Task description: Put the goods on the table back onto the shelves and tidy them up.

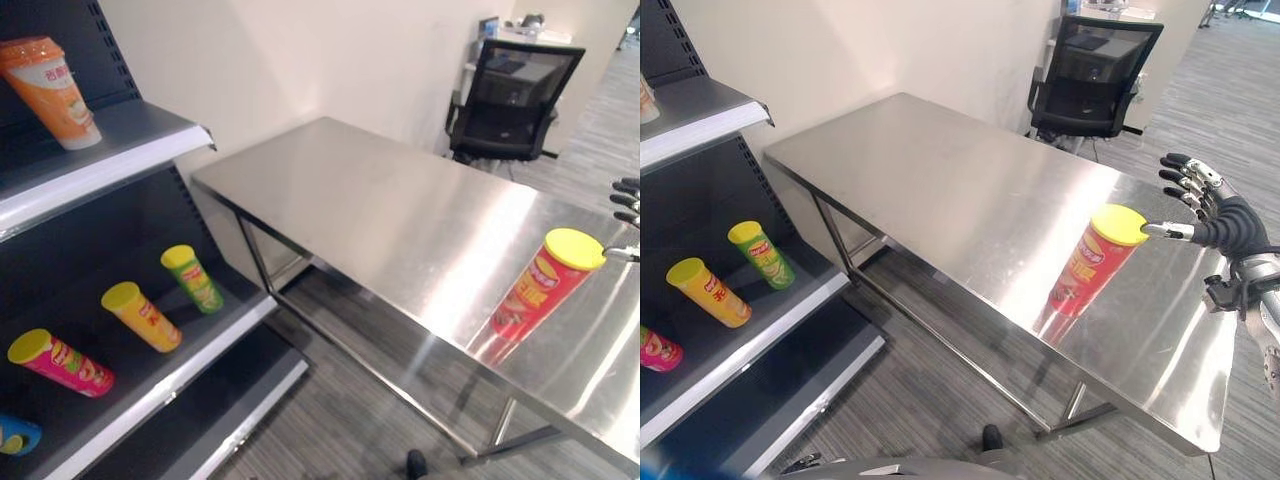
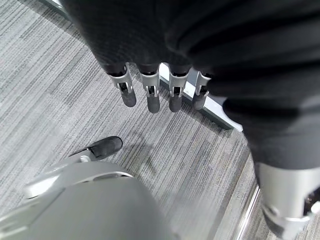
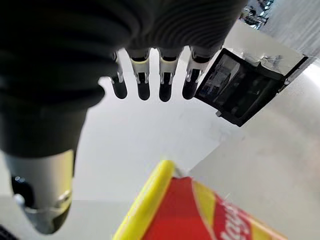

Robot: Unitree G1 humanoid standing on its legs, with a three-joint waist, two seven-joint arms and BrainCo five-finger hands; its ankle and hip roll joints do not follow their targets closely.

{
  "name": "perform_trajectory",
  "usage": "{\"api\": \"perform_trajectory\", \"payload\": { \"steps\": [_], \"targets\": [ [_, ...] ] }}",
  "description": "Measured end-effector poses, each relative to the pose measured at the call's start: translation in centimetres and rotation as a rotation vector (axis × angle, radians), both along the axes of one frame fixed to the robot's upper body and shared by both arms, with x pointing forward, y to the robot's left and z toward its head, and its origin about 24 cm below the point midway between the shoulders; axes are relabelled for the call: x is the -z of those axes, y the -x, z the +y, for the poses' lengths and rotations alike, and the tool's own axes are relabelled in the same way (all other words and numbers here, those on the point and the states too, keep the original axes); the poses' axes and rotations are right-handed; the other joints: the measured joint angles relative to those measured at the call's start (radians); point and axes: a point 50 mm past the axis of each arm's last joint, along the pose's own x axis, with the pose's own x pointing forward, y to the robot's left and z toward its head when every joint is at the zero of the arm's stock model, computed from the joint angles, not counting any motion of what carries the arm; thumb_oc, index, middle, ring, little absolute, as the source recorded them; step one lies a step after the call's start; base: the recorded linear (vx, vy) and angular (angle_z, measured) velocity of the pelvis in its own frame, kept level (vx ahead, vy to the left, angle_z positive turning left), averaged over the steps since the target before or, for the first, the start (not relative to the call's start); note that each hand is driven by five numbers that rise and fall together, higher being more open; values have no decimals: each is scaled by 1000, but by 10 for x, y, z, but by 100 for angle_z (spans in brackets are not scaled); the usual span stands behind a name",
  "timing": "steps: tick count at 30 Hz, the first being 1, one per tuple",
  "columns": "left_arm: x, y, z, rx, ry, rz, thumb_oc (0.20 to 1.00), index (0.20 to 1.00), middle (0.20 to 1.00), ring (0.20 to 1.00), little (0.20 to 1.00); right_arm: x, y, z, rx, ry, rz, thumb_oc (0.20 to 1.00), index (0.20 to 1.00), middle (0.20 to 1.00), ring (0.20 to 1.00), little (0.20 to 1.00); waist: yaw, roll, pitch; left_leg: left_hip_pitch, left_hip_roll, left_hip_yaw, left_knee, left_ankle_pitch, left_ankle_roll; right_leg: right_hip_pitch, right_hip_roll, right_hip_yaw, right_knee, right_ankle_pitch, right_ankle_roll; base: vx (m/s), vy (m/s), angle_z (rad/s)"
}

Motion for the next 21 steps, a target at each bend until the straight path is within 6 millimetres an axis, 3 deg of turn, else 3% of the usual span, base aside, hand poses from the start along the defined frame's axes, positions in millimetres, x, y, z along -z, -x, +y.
{"api": "perform_trajectory", "payload": {
  "steps": [13,16,21],
  "targets": [
    [0,-1,-1,38,-3,-4,1000,1000,1000,1000,1000,7,5,4,-41,131,90,1000,1000,1000,1000,1000,20,-8,0,0,4,-12,0,1,0,9,0,-16,0,-5,0,-2,-3,2],
    [0,-1,-1,40,-3,-6,1000,1000,1000,1000,1000,8,5,8,-67,264,164,1000,1000,1000,1000,1000,20,-8,0,-1,4,-14,0,1,0,10,-1,-17,0,-6,0,0,0,0],
    [0,-2,-1,41,-3,-7,1000,1000,1000,1000,1000,9,4,9,-75,304,179,1000,1000,1000,1000,1000,21,-9,0,-1,4,-16,0,1,0,11,-1,-19,0,-7,1,0,0,0]
  ]
}}
